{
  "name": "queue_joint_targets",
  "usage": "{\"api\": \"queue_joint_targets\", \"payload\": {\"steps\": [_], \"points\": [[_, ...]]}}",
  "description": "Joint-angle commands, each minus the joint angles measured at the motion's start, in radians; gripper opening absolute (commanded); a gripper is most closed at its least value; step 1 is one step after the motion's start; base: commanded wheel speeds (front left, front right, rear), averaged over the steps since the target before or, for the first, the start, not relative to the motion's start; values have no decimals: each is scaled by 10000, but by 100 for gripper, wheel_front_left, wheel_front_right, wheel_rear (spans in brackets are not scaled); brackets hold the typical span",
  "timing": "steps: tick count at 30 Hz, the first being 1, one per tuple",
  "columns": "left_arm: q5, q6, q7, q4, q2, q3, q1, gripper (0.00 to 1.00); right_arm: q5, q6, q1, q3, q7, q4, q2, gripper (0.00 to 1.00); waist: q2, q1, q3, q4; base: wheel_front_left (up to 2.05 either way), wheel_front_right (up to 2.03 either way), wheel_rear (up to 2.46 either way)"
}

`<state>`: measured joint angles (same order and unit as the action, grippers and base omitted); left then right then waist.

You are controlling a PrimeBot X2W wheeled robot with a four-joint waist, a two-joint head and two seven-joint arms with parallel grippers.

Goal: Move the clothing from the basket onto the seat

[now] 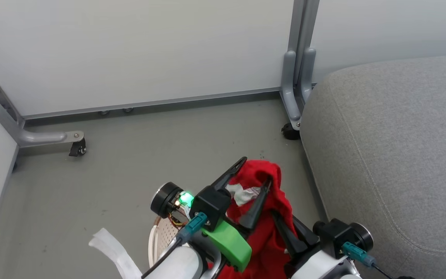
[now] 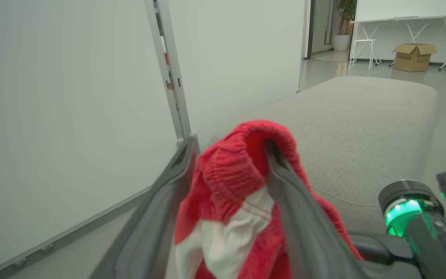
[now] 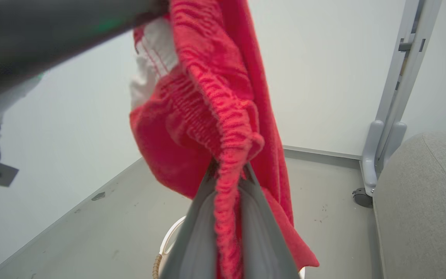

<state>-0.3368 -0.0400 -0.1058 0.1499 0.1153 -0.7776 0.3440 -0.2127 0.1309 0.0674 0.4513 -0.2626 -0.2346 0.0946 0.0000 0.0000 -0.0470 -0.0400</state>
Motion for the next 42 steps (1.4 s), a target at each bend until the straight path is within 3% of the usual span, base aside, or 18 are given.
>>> {"api": "queue_joint_targets", "payload": {"steps": [1,13,22,30,42], "points": [[-82,54,59,25,81,-29,-124,100,-84,-3,8,-28,-34,-3,43,0,0,0,-1,13,0,0,0],[-204,21,286,37,193,-132,-126,100,-98,-3,164,-149,-34,51,17,0,0,0,73,-26,0,0,0],[-100,-226,152,129,360,-52,-121,100,51,-3,100,-582,-34,84,19,0,0,0,300,-480,0,0,0],[-180,-308,99,241,448,-27,-136,100,22,-3,-258,-1283,-34,165,-124,0,0,0,580,-1362,0,0,0],[-89,-385,119,138,620,-22,211,100,136,-3,-597,-2006,-34,483,-246,0,0,0,1383,-3414,0,0,0]]}}
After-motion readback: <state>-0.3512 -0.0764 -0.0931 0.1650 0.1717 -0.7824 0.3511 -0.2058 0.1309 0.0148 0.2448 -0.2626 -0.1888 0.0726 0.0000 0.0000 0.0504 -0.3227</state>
